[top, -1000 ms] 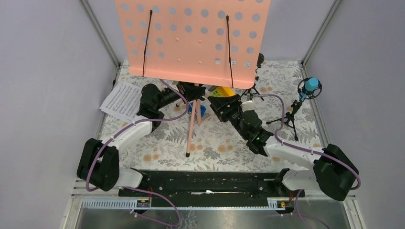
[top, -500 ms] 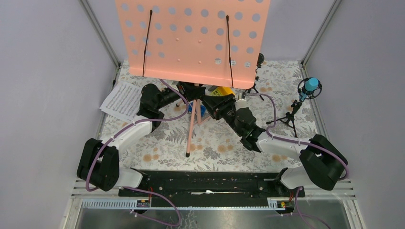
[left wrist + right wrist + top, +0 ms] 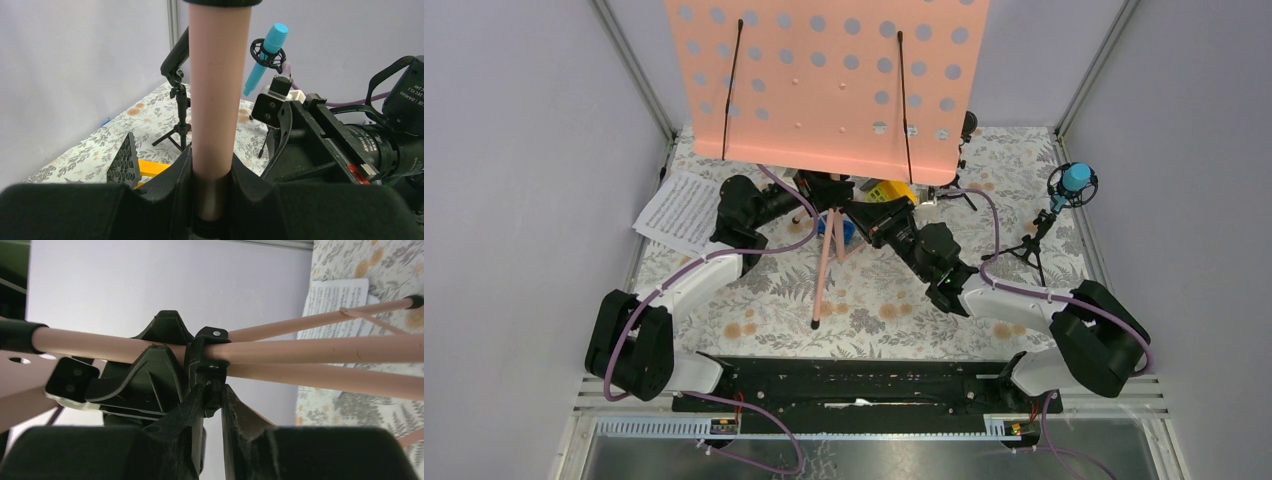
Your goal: Pack up the instrument practice props
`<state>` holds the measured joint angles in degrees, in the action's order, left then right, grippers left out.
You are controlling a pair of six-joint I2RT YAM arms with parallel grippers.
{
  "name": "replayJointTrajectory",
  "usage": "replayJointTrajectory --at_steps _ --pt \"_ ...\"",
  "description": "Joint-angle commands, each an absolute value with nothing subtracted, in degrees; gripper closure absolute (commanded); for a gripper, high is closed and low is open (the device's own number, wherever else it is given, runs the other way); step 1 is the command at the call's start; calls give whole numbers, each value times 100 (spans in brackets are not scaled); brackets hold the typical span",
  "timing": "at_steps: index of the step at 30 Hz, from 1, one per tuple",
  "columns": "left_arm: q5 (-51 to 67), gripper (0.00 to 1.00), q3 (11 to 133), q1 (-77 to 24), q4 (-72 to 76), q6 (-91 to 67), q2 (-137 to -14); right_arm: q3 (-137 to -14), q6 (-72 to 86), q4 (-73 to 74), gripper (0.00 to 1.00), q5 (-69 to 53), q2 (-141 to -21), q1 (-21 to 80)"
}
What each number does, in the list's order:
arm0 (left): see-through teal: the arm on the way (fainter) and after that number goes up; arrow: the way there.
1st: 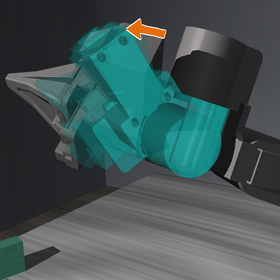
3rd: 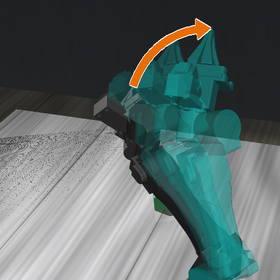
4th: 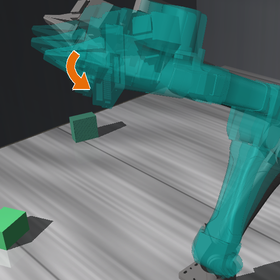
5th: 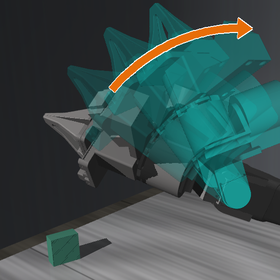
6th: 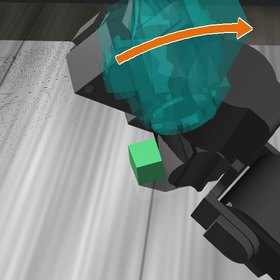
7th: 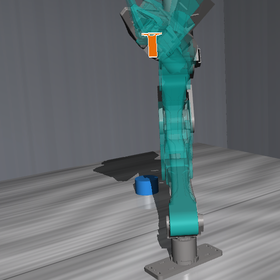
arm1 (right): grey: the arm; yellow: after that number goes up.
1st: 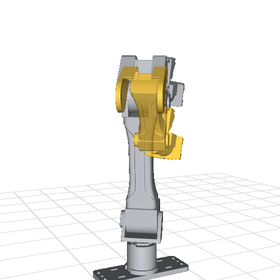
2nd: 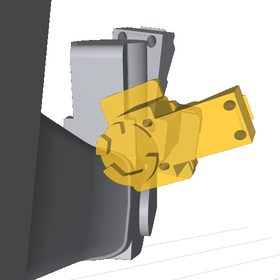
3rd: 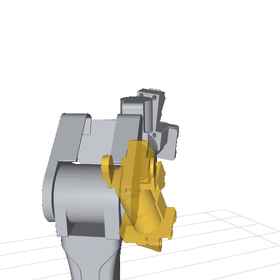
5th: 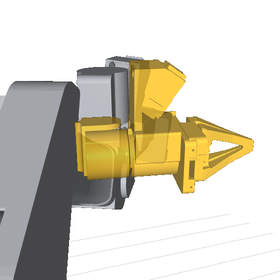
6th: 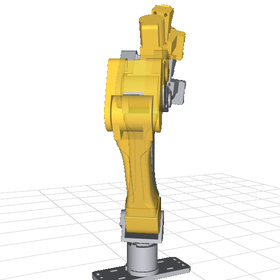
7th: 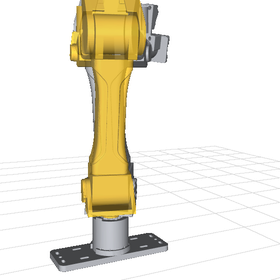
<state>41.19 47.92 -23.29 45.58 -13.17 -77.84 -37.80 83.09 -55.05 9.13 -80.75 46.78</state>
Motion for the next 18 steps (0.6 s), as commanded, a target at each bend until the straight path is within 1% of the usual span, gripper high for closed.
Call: replayJointTrajectory --at_steps 1,4,5,9,13,15,18 --pt "3828 100 4799 -2153 3753 -1731 -7976 -4351 7039 -5146 91 776 -7736 4653" --pt "3830 100 4820 -2148 3745 -1748 -7987 -4498 6188 -4841 99 773 -7572 4657" --pt "3838 100 4825 -2146 3752 -1755 -7997 -4545 5880 -4705 100 765 -7527 4654" --pt "3842 100 4819 -2152 3749 -1766 -7991 -4648 4367 -4599 100 435 -7486 4671" --pt "3841 100 4808 -2153 3746 -1775 -7998 -4323 2254 -5446 100 206 -7503 4910" --pt "3845 100 4810 -2153 3748 -1769 -7981 -4279 1091 -5645 100 -241 -7550 5033" --pt "3841 100 4825 -2151 3744 -1767 -7966 -4557 -655 -5002 100 -1052 -7636 5202"
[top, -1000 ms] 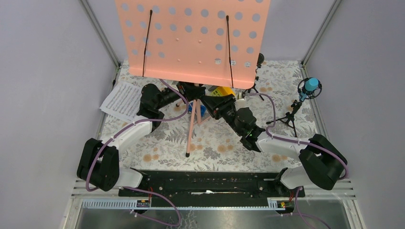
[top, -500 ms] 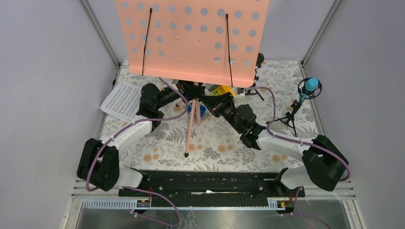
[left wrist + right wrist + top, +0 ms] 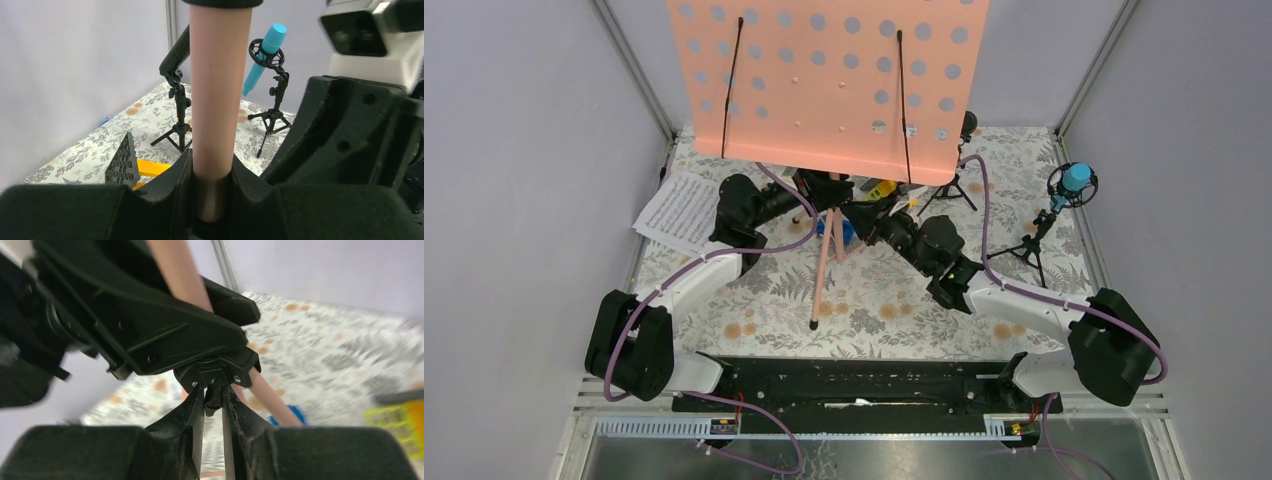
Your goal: Pack up the instrument practice props
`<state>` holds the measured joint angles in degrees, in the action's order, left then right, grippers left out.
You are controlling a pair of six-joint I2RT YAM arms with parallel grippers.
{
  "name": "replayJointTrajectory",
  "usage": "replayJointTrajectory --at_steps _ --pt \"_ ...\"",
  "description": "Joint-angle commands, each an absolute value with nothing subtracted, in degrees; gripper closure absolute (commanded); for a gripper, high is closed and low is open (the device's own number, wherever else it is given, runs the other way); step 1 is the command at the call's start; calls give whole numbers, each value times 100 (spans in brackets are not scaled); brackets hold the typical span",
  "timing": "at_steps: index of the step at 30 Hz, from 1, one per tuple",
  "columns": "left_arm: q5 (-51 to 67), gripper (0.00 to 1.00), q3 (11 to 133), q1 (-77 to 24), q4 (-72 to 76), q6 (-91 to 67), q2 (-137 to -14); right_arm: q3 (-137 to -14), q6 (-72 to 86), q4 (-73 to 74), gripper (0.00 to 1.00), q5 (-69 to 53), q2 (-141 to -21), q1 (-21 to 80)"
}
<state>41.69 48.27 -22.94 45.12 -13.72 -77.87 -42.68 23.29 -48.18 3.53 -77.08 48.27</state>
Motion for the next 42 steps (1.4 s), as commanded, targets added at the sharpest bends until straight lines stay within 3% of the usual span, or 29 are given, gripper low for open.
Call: replayJointTrajectory --at_steps 1,6,15,22,25,27,30,35,40,42 --pt "3841 100 4821 -2153 3733 -1760 -7951 -4686 -1281 -4677 100 -1186 -7675 5266" --pt "3843 100 4800 -2149 3740 -1748 -7908 -5281 -2984 -3204 100 -596 -7799 5653" --pt "3932 100 4839 -2153 3797 -1860 -7938 -5653 -5070 -1942 99 306 -7684 5894" --pt "3911 100 4834 -2153 3786 -1854 -7959 -5586 -6945 -1833 99 1958 -8031 6433" --pt "3901 100 4841 -2152 3787 -1854 -7983 -5506 -7294 -2162 93 2294 -8012 6631" --pt "3912 100 4863 -2148 3767 -1856 -8016 -5474 -7291 -2254 78 2333 -7900 6714" --pt "3878 100 4856 -2150 3715 -1808 -7998 -5344 -7043 -2457 65 2500 -7664 6770" --pt "3856 100 4856 -2151 3687 -1784 -8027 -4742 -5130 -3262 50 2470 -6760 6779" --pt "3885 100 4871 -2144 3674 -1819 -8039 -3545 -2969 -4632 41 2379 -5851 6772" --pt "3872 100 4869 -2149 3682 -1819 -8024 -3190 -2139 -5167 42 2773 -5778 6776"
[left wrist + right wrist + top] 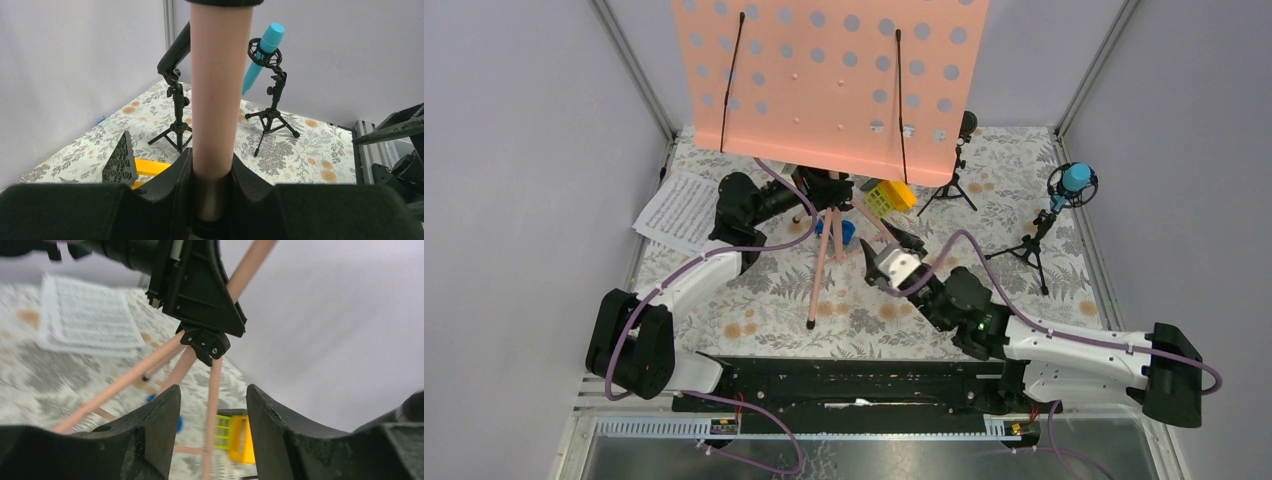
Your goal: Pack up the instrument practice props
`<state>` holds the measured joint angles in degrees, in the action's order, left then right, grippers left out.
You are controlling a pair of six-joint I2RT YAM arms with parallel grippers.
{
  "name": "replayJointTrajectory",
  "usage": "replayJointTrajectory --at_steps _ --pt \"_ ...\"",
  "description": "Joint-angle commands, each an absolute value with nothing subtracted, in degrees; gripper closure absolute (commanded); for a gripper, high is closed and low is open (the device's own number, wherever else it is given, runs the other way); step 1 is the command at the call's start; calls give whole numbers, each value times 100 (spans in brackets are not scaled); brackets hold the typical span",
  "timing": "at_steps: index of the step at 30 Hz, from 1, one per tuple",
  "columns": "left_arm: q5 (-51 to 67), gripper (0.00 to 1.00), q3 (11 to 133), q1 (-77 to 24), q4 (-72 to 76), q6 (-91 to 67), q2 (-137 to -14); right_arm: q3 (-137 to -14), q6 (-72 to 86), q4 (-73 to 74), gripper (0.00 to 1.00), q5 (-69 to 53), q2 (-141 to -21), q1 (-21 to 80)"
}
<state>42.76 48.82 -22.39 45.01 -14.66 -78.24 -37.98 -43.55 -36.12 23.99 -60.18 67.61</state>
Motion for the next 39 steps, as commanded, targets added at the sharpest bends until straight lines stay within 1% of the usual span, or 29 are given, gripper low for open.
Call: replayJointTrajectory --at_steps 1,2,4,5,6,8,11,13,16,19,26,32,39 --pt "3874 100 4873 -2146 3687 -1831 -8029 -3129 -1636 -5259 44 3130 -5808 6776" --pt "3876 100 4882 -2145 3683 -1836 -8033 -3148 -1031 -5217 44 3661 -5866 6776" --pt "3902 100 4890 -2144 3681 -1841 -8021 -3437 776 -4396 45 4919 -5973 6738" --pt "3902 100 4886 -2149 3678 -1833 -8005 -3567 1637 -3738 45 5046 -5992 6679" --pt "3887 100 4873 -2146 3664 -1822 -7995 -3611 2259 -3395 45 4896 -6010 6590" --pt "3841 100 4852 -2145 3616 -1764 -7957 -3563 3187 -3225 47 4228 -6014 6352" --pt "3745 100 4839 -2147 3512 -1665 -7903 -3751 4826 -2412 47 2728 -6019 5616" --pt "3713 100 4825 -2144 3521 -1661 -7884 -3660 5508 -2572 47 2202 -5995 5254" --pt "3741 100 4857 -2145 3542 -1688 -7937 -3415 6183 -3280 47 1816 -5970 5018" --pt "3803 100 4901 -2149 3529 -1747 -7997 -3410 6763 -3782 45 1406 -6114 4887" --pt "3711 100 4852 -2141 3446 -1636 -7882 -3426 7972 -5324 43 697 -6878 4695" --pt "3734 100 4896 -2148 3384 -1635 -7928 -3638 8562 -6294 47 265 -7699 4499" --pt "3729 100 4891 -2145 3392 -1635 -7884 -3947 8835 -6546 52 41 -8262 4441"
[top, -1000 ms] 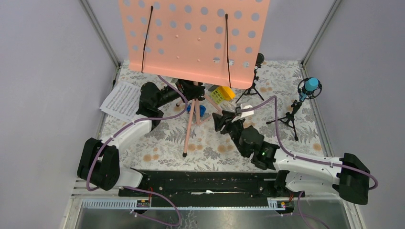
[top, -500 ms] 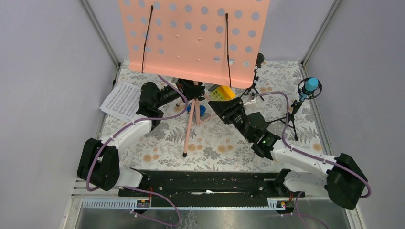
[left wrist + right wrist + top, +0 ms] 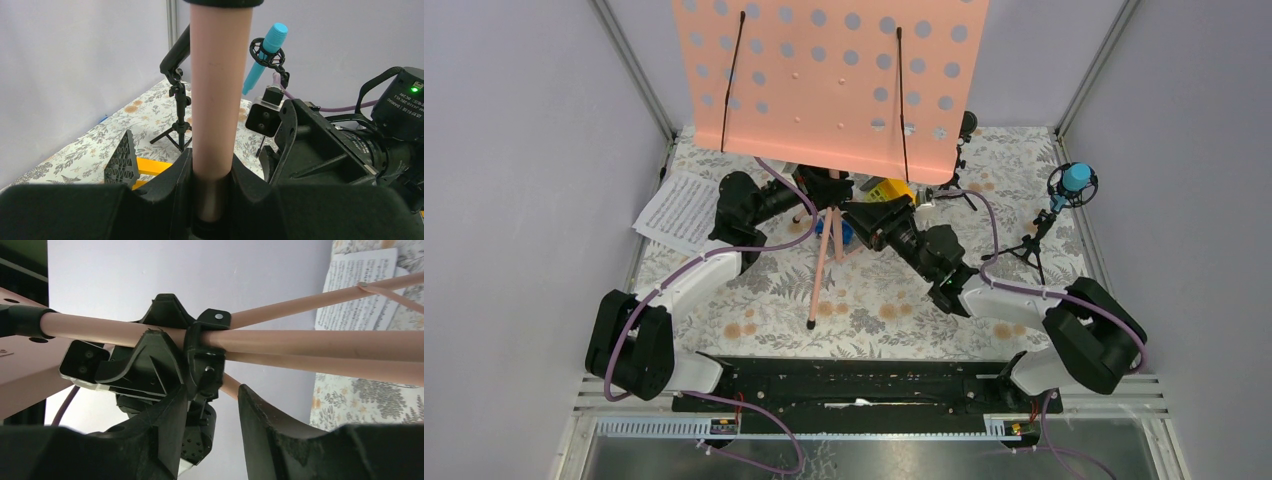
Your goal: Pack up the instrument practice props
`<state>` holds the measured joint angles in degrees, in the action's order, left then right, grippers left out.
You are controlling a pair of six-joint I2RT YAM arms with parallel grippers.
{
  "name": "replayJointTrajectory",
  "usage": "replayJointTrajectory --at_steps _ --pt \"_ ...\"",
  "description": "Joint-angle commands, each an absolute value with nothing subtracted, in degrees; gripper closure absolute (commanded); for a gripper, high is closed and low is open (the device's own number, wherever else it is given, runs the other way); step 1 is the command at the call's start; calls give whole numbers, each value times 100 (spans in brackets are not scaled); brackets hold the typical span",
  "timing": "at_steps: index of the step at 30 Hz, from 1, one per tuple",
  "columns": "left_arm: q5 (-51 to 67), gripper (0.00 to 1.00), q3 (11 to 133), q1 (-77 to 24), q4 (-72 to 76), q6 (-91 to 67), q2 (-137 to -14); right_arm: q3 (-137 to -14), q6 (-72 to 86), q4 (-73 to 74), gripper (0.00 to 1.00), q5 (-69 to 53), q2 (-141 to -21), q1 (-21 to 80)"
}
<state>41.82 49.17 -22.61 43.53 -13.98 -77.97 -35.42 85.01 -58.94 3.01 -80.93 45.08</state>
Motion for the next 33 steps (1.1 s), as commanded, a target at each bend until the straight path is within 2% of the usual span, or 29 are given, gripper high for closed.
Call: replayJointTrajectory --at_steps 1,5,8,15,23,33 --pt "3735 100 4900 -2143 3385 -1635 -7884 -3992 8837 -6559 53 15 -8327 4439" --pt "3724 100 4898 -2146 3353 -1626 -7884 -4124 8836 -6603 67 10 -8524 4408" --pt "3725 100 4908 -2145 3353 -1634 -7898 -4155 8743 -6525 82 -87 -8561 4403" --pt "3718 100 4920 -2143 3340 -1626 -7895 -4264 7865 -5629 100 -47 -8287 4403" --pt "3735 100 4922 -2144 3346 -1644 -7896 -4882 4612 -3838 100 197 -8090 4421" --pt "3752 100 4917 -2143 3357 -1650 -7896 -5077 810 -3067 100 790 -8124 4757"
